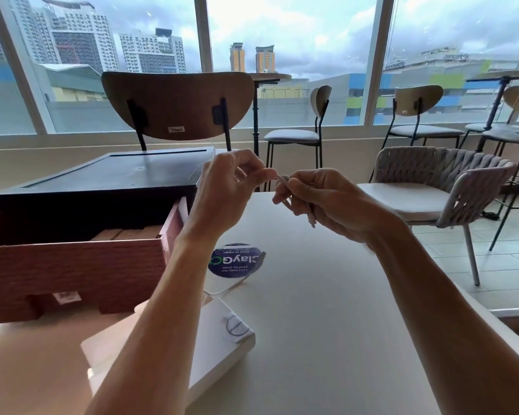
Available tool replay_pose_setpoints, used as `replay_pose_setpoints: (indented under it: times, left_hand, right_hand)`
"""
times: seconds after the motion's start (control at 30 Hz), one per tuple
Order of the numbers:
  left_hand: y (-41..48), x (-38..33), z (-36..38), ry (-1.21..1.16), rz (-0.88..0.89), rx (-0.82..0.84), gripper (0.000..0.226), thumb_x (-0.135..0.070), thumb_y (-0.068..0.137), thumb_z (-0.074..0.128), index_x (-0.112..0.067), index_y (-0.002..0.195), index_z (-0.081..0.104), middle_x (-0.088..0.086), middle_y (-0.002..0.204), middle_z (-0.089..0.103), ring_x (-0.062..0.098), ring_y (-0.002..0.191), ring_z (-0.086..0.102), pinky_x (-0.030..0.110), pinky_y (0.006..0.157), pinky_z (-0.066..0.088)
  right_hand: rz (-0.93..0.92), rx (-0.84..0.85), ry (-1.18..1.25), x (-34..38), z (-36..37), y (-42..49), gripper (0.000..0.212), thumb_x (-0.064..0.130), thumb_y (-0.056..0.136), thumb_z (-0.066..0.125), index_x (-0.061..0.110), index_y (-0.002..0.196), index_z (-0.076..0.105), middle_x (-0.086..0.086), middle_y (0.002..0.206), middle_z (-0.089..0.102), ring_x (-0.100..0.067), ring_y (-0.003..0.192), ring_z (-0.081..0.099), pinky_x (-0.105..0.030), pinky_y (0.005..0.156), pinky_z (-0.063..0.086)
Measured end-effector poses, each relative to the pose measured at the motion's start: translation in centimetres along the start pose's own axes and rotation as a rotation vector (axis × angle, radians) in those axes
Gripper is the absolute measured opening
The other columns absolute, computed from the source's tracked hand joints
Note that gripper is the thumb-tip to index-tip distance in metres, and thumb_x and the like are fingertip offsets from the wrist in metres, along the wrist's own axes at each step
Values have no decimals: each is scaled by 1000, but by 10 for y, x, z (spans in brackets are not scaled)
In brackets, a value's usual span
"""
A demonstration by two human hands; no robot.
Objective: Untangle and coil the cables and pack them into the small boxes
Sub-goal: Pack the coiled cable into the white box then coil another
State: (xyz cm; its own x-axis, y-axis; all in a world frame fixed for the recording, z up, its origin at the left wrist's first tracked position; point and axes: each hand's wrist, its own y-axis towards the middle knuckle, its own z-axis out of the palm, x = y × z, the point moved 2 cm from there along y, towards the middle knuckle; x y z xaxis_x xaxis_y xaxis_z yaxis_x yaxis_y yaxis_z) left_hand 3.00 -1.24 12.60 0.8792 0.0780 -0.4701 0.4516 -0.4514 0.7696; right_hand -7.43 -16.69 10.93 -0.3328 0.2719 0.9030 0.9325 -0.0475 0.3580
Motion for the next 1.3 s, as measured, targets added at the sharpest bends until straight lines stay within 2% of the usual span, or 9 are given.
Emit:
replay_pose_setpoints:
  times: [0.1,0.2,0.27,0.4,0.5,0.67,0.8,1.1,1.3]
  left_hand:
    - [1,8,5,-44,-62,69,15,-43,90,67,-30,89,75,-15,87,72,4,80,66,31,78,55]
    - [1,13,8,-149,-82,121,14,-41,90,66,-37,100,76,-13,99,75,9,90,70,44,87,58]
    - [0,13,10,-231,-85,136,16,-34,92,67,-33,105,75,-9,101,76,8,89,71,42,89,58]
    - [-2,8,10,-322,-82,155,26,-32,88,67,-21,110,74,-1,92,77,10,81,71,28,81,58]
    - [-3,10,10,-334,-109,152,20,-24,92,67,-21,110,75,0,89,77,12,81,69,23,74,55]
    - [-3,7,12,-434,-172,171,24,-18,92,67,-12,114,73,-1,104,76,7,97,72,19,77,56]
    - [-3,5,12,-503,-222,211,21,-15,92,67,-18,112,73,-5,99,77,9,95,73,21,77,57]
    - [-3,7,13,-323,-223,57,19,-17,91,71,-11,108,76,3,90,77,13,81,75,31,78,62]
    - [-1,9,11,-287,-208,-42,12,-17,93,68,-16,99,78,0,83,76,16,77,74,39,77,62]
  right_hand:
    - [-7,22,31,-1,-1,-1,28,20,93,51,-1,103,66,0,89,72,-6,66,53,-15,66,48]
    - [-9,33,126,0,2,-2,24,11,100,42,-2,102,63,3,78,69,-4,61,48,-13,58,45]
    - [-20,52,222,1,3,-2,25,7,102,38,-3,100,61,3,74,62,-4,59,41,-13,54,42]
    - [-51,39,338,-3,2,2,24,13,98,44,-4,99,62,-10,82,51,-7,61,42,-18,62,41]
    - [-39,49,391,-7,0,5,25,11,101,43,-7,104,61,-10,85,53,-8,65,49,-20,67,46]
    - [-17,113,523,-12,0,3,27,13,100,43,-2,100,66,-10,89,57,-6,64,50,-20,72,50]
    - [20,126,612,-12,0,2,29,14,100,43,-3,101,65,-8,86,60,-5,63,53,-19,72,52]
    - [92,-246,60,-1,2,0,22,19,96,59,5,101,74,-5,81,73,-16,77,68,-31,81,58]
    - [-48,-286,6,5,7,3,21,5,93,62,7,113,71,-17,93,75,-23,85,72,-35,84,60]
